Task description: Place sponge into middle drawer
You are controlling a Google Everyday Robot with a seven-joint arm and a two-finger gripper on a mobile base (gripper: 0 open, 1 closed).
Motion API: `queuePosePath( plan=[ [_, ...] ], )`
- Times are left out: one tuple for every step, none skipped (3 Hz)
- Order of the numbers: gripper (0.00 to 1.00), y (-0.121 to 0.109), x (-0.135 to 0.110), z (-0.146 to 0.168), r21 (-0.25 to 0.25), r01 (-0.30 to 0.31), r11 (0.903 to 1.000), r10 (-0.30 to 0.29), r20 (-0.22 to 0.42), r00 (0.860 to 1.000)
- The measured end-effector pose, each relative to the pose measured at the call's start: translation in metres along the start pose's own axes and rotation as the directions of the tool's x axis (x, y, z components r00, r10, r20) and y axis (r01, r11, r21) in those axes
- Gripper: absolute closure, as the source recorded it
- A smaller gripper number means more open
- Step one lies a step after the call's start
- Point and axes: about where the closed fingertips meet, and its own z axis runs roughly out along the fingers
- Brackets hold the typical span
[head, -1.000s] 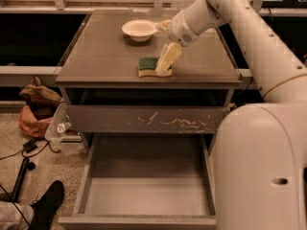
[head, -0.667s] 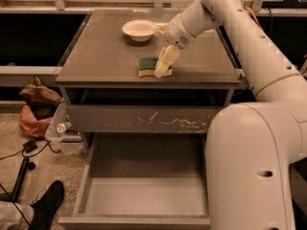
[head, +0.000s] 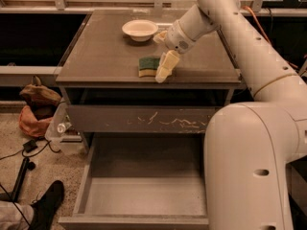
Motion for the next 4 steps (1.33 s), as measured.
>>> queuePosePath(
  plan=[
    [0.00,0.0016,0.0038,0.0086,-0.020,-0.008,0.9998,0.008,-0.011,1.000],
    [0.17,0.0016,0.0039,0.0088,-0.021,-0.008,0.9998,0.008,-0.011,1.000],
    [0.42,0.0016,0.0039,0.0088,-0.021,-0.008,0.9998,0.008,-0.011,1.000],
    [0.65,0.0033,0.0034,0.0078,-0.016,-0.005,0.9999,0.005,-0.013,1.000]
  ],
)
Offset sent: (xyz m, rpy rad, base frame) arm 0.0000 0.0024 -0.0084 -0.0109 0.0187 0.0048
